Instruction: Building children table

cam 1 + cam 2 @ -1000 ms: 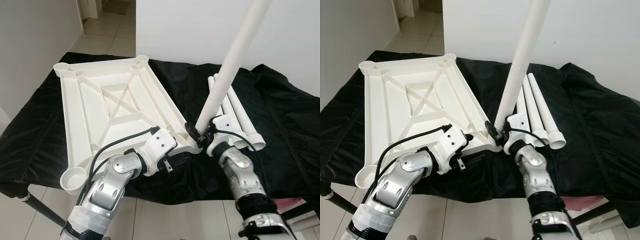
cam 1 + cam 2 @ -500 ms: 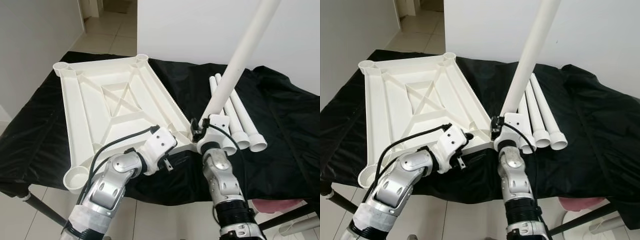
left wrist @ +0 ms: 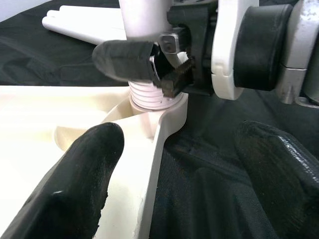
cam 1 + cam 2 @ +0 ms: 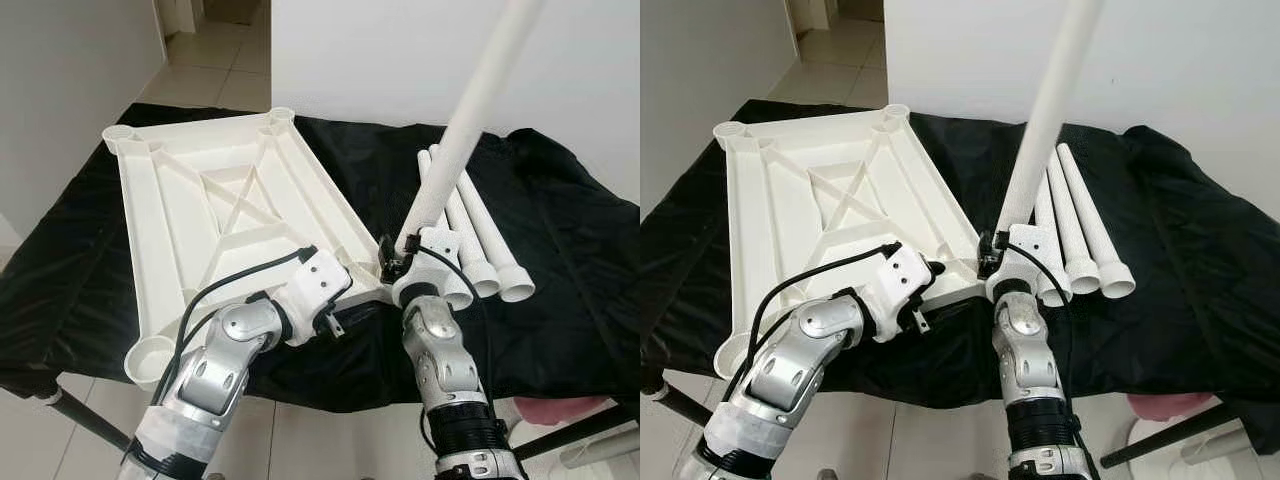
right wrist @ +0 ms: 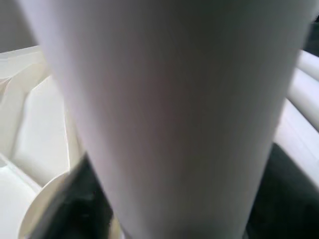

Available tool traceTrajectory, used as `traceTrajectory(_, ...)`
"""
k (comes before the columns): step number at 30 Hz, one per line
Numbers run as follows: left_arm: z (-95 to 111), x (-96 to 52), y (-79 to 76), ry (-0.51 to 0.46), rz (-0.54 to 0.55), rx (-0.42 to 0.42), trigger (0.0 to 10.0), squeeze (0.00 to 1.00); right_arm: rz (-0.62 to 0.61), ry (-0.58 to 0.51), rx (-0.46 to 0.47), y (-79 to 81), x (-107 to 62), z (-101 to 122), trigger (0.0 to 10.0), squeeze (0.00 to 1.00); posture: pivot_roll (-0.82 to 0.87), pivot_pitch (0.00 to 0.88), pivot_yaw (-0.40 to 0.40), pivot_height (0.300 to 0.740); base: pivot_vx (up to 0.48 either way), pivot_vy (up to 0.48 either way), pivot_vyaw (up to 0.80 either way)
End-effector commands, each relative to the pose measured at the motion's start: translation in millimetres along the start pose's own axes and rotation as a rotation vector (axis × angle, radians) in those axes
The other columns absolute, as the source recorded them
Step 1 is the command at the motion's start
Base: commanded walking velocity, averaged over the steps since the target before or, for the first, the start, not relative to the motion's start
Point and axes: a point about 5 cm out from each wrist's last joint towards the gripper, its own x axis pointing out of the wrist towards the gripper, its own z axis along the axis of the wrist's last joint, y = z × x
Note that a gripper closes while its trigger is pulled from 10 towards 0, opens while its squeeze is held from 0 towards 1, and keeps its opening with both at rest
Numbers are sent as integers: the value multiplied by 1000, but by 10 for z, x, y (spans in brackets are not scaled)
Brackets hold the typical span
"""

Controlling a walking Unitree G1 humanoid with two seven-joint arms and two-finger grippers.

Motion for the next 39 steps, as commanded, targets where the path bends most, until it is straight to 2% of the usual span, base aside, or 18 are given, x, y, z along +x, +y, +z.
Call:
traceTrajectory(1,-15,-4,14,12,45,-10,10000,0,32,-4,8,-16,-20,5,10000,1000,4,0,-32,740,0,0,0)
traceTrajectory(4,-21,-23,17,14,42,-10,10000,0,75,-17,-1,-30,-38,17,10000,1000,4,0,-32,740,0,0,0)
traceTrajectory(5,-31,-24,24,19,43,-9,10000,0,132,-34,-8,-72,-49,42,10000,1000,-4,0,-27,740,0,0,0)
traceTrajectory(8,-22,-13,27,17,40,-8,10000,0,180,-46,-28,-131,-47,71,10000,1000,-7,0,-25,740,0,0,0)
traceTrajectory(9,-11,1,24,14,38,-7,10000,0,227,-50,-49,-167,-41,91,10000,486,-11,0,-23,740,0,0,0)
traceTrajectory(12,-4,10,23,12,36,-6,10000,0,259,-51,-63,-188,-36,103,10000,486,-12,0,-23,740,0,0,0)
traceTrajectory(13,-2,20,21,10,32,-4,10000,0,301,-53,-77,-221,-23,121,10000,0,-14,0,-21,740,0,0,0)
traceTrajectory(18,1,34,26,7,26,0,10000,0,479,-29,-174,-261,45,122,10000,0,-18,0,-19,740,0,0,0)
traceTrajectory(28,23,57,33,2,23,8,10000,0,621,11,-211,-267,190,113,10000,0,-13,0,-22,740,0,0,0)
traceTrajectory(29,24,57,33,1,24,8,10000,0,634,24,-224,-270,194,81,6235,0,-8,0,-22,740,0,0,0)
traceTrajectory(32,25,57,33,1,23,8,10000,0,640,30,-234,-274,196,61,6235,0,-8,0,-22,740,0,0,0)
traceTrajectory(33,24,55,32,0,24,7,10000,0,644,34,-235,-284,198,42,0,0,-6,0,-24,740,0,0,0)
traceTrajectory(39,17,51,23,2,22,6,10000,0,639,43,-216,-353,206,-8,0,0,-11,0,-25,740,0,0,0)
